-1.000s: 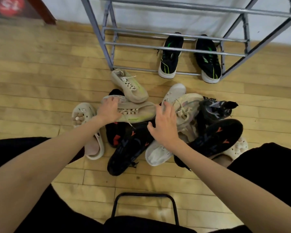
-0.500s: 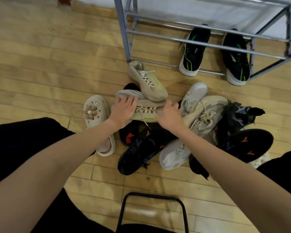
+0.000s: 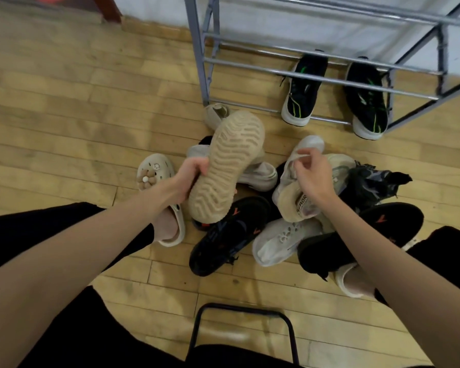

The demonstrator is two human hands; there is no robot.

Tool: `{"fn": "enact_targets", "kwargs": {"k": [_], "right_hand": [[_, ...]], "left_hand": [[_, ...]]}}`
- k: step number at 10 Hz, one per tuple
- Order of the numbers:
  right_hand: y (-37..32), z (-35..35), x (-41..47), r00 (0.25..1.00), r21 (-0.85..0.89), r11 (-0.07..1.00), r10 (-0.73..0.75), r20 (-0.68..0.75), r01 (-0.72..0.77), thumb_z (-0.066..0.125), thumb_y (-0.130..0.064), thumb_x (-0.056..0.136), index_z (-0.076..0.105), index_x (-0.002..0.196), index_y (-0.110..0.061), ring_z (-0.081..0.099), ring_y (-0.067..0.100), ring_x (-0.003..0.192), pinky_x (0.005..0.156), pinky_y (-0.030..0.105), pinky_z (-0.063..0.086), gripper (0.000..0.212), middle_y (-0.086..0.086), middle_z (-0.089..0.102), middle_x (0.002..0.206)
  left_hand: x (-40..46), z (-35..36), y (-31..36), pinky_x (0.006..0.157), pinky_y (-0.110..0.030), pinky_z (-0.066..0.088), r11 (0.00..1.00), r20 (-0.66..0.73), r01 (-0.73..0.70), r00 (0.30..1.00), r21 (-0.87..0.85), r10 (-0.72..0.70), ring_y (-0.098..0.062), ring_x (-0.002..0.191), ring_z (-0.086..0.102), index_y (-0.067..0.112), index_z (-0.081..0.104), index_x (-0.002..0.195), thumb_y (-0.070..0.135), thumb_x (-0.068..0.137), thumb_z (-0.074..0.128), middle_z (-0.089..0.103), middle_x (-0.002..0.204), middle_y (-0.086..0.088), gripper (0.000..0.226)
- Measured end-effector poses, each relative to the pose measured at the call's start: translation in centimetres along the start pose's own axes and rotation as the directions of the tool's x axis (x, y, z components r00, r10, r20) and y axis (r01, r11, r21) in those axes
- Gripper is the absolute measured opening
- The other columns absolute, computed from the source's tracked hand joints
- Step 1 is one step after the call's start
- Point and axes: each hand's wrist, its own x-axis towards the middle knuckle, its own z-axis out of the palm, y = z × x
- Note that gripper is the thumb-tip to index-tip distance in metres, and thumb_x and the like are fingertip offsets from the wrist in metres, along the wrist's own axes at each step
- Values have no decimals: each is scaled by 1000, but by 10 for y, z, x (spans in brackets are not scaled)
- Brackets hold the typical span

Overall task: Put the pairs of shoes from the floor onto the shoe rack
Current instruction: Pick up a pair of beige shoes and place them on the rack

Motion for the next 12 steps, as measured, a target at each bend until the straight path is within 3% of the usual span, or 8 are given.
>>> {"fn": "enact_targets", "kwargs": {"k": [2, 5, 7, 8, 9, 10, 11, 12], "right_hand": [[7, 3, -10, 999, -46, 999, 27, 28, -25, 50, -9, 93, 54, 124, -6, 56, 17, 93, 78, 26, 41, 31, 3, 59, 99], [-4, 53, 27, 924, -421, 862, -126, 361, 282, 59, -26, 91, 28, 146, -9, 41, 42, 125, 102, 46, 37, 65, 22, 41, 134], [-2, 100, 64, 931, -352, 913, -73, 358, 207, 72, -30, 84, 21, 152, -28, 20, 42, 143, 114, 49, 26, 84, 18, 3, 159], [0, 112, 75, 909, -339, 906, -102, 405, 252, 65, -21, 89, 33, 148, -17, 35, 37, 137, 112, 46, 31, 68, 18, 29, 152], [-9, 99, 73, 929, -216, 943, -176, 326, 255, 58, -25, 94, 55, 130, -7, 56, 33, 109, 88, 34, 43, 40, 17, 59, 119], [-22, 66, 57, 984, 62, 986, -159, 82, 154, 57, -26, 95, 58, 85, -12, 53, 16, 71, 65, 26, 35, 18, 1, 57, 78], [-22, 29, 33, 993, 414, 910, -58, 103, 10, 56, -24, 96, 56, 91, -18, 60, 8, 78, 67, 31, 55, 7, -5, 61, 85], [-7, -15, 24, 938, 708, 635, 74, 340, -307, 56, -23, 96, 55, 117, -8, 66, 27, 104, 76, 36, 60, 26, 8, 63, 117]], "left_hand": [[-20, 10, -6, 57, -32, 47, 975, 67, -9, 997, -222, 24, -27, 68, 50, 9, 48, 100, 18, 52, 53, 49, 80, -12, 49], [-20, -17, -21, 107, -59, 34, 897, -16, -65, 998, -437, 65, -42, 107, 54, -3, 56, 119, 17, 49, 59, 57, 114, -23, 73], [-13, -23, -27, 93, -51, 50, 900, -15, -53, 999, -433, 52, -42, 99, 62, -7, 56, 118, 14, 56, 50, 62, 110, -26, 66], [-13, -21, -26, 91, -53, 51, 894, -29, -74, 997, -442, 69, -48, 105, 61, -9, 52, 126, 12, 58, 46, 61, 114, -30, 71], [-11, -26, -26, 107, -62, 35, 893, -79, -94, 995, -439, 65, -53, 122, 48, -11, 48, 130, 15, 50, 58, 52, 130, -34, 85], [-8, -36, -29, 109, -67, 27, 901, -65, -95, 995, -423, 75, -55, 130, 38, -9, 45, 133, 20, 42, 68, 47, 137, -31, 98], [-11, -38, -26, 107, -68, 28, 900, -78, -105, 994, -422, 79, -54, 129, 39, -9, 46, 131, 19, 41, 67, 46, 139, -31, 97], [-17, -36, -18, 104, -71, 30, 905, -116, -138, 988, -402, 100, -52, 128, 43, -7, 49, 130, 19, 41, 67, 51, 134, -29, 94]]}}
